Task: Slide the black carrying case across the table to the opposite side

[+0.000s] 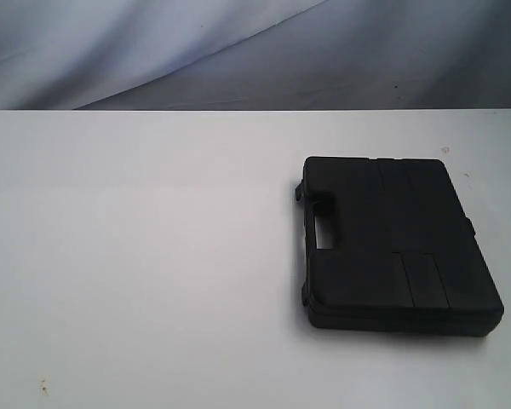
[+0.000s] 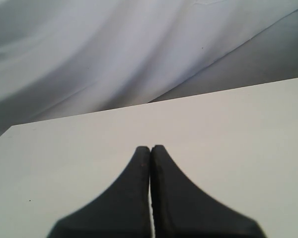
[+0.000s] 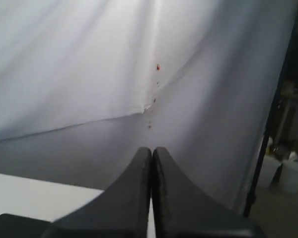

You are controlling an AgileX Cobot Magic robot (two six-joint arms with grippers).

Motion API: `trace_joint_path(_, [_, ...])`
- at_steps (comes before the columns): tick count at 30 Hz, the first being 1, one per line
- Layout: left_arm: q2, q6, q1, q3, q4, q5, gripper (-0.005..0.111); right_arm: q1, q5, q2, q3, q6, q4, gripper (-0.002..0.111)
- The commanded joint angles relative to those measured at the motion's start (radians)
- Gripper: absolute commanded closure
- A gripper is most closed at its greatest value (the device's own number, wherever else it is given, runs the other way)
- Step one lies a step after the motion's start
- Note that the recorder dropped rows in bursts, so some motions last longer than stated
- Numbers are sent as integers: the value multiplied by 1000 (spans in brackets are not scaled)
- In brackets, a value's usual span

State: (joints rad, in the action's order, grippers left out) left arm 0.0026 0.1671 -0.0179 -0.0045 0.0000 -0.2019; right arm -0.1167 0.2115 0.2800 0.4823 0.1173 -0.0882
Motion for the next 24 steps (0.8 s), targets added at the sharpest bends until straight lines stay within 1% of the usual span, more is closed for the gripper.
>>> trace_joint_path(1, [-3,-10,3,5,-10,14,107,-5,140,136,127,9,130,108])
trace_joint_path(10, [-3,-10,3,5,-10,14,107,-5,395,456,348,66,373,108])
trace_joint_path(13, [-3,-10,3,5,-10,14,107,-5,552,638,436,68,490,108])
trace_joint_path(15, [-3,-10,3,5,-10,14,107,-5,636,728,475,68,517,108])
trace_joint_path(18, [-3,-10,3,5,-10,14,107,-5,661,809,494,110,569,108])
trace_joint_path(21, [-3,-10,3,5,-10,14,107,-99,633,886,496,144,578,108])
trace_joint_path(24, [-3,-10,3,5,-10,14,107,-215,578,989,496,132,571,108])
